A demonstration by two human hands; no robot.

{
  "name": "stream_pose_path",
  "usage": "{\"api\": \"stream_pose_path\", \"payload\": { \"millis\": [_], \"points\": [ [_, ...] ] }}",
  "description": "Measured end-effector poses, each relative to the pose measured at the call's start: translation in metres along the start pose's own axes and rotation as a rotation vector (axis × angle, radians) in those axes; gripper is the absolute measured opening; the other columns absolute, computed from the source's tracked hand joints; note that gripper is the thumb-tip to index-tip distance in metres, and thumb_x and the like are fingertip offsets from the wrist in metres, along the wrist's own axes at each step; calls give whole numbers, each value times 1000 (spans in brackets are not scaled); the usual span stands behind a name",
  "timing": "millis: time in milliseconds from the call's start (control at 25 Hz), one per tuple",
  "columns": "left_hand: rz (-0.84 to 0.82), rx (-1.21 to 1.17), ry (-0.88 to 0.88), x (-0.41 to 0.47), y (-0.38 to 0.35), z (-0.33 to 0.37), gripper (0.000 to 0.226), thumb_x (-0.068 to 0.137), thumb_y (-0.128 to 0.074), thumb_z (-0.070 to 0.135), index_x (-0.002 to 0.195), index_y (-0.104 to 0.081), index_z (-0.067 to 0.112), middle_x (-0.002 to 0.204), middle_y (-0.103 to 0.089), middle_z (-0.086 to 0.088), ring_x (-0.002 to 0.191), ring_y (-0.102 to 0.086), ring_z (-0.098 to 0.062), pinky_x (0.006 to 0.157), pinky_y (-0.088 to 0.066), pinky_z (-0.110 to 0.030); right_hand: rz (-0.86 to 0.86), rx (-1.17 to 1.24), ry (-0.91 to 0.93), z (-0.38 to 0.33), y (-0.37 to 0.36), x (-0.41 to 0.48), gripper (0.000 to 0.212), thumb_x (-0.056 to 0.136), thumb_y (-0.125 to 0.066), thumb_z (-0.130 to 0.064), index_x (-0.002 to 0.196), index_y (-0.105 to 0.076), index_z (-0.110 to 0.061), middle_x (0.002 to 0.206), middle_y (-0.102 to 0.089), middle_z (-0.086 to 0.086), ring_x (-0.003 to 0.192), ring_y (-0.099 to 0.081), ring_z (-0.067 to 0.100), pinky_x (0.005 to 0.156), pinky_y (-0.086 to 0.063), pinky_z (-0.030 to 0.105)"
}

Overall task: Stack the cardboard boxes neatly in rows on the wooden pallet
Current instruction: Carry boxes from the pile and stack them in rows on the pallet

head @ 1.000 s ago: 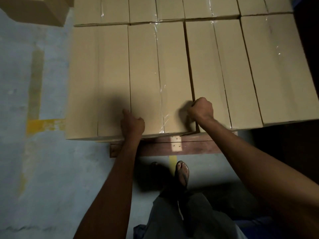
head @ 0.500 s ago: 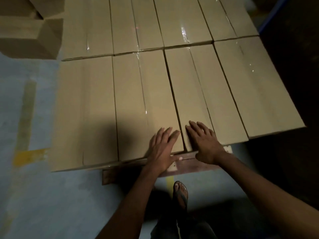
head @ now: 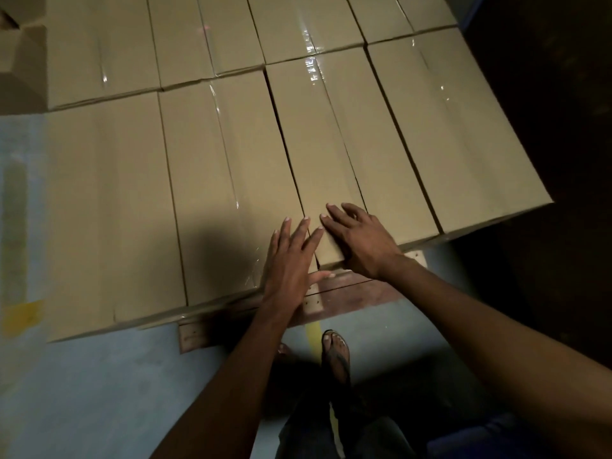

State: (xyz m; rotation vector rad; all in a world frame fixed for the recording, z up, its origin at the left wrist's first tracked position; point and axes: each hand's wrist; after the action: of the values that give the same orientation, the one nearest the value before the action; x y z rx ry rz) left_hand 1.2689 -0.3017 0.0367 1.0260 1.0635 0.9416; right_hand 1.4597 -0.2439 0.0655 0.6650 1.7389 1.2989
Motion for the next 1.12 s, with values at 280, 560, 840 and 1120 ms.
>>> {"api": "stream_pose_path", "payload": {
  "millis": [280, 560, 840, 1120],
  "points": [
    [88, 21, -46, 2, -7, 4, 89, 85, -73, 58, 159, -34, 28, 168, -26, -6, 154, -18, -41, 123, -22, -53, 48, 25, 48, 14, -18, -16, 107, 82, -77, -12, 164, -11, -29, 173, -6, -6, 157, -10, 26, 112, -40, 43],
    [125, -18, 21, -1, -1, 11, 88, 82, -62, 74, 153, -42, 26, 165, -31, -6, 153, -24, -34, 120, -26, -55, 316, 312, -112, -9, -22, -52, 52, 77, -69, -22, 128, -59, -23, 130, -59, 1, 121, -49, 21, 93, -51, 42],
    [220, 118, -175, 32, -19, 69, 82, 93, -65, 46, 161, -27, 20, 169, -24, -6, 156, -17, -30, 125, -17, -51, 327, 1526, -1386, -11, -121, -30, 13, 93, -59, -19, 98, -67, -10, 89, -67, 5, 90, -66, 27, 78, -53, 38],
    [411, 142, -270, 56, -51, 95, 76, 98, -68, 20, 161, -26, 13, 168, -24, -11, 155, -25, -30, 124, -24, -51, 291, 2374, -1695, 16, -186, 23, 49, 108, -32, -43, 126, -61, -7, 99, -71, 9, 99, -61, 22, 93, -51, 30]
  ]
}}
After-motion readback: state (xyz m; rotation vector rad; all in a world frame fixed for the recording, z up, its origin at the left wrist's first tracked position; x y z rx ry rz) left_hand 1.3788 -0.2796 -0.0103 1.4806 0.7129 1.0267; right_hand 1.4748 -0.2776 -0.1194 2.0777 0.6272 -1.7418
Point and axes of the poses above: each hand's wrist, its own x-axis towards the middle knuckle, its own y-axis out of the back of the hand, z = x × y
